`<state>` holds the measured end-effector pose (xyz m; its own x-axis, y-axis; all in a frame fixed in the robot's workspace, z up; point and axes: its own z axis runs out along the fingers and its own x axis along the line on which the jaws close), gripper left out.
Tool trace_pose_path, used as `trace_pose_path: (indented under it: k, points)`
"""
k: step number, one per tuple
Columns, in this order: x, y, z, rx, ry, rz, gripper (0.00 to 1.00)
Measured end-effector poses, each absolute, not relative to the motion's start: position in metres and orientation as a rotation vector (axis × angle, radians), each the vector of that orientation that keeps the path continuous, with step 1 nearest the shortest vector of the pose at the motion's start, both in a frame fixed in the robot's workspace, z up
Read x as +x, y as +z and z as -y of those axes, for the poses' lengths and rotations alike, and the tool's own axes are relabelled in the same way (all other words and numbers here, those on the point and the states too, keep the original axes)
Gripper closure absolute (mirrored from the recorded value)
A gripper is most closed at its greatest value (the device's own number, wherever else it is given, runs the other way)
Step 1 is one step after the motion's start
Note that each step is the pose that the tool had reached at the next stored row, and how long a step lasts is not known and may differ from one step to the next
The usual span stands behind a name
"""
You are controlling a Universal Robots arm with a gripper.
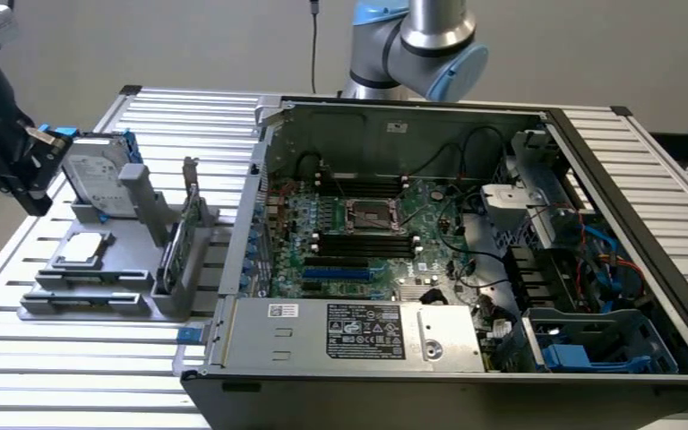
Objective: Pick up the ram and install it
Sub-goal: 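Pick up the ram and move it above insertion slot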
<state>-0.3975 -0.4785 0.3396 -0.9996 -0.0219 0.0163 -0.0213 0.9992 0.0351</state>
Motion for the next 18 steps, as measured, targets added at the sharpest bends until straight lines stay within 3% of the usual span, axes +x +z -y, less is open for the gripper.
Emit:
trace_pose_path:
  k: [18]
  points:
    - [-0.3981,0.3365,0.4785,0.199,-0.053,3.116,0.89]
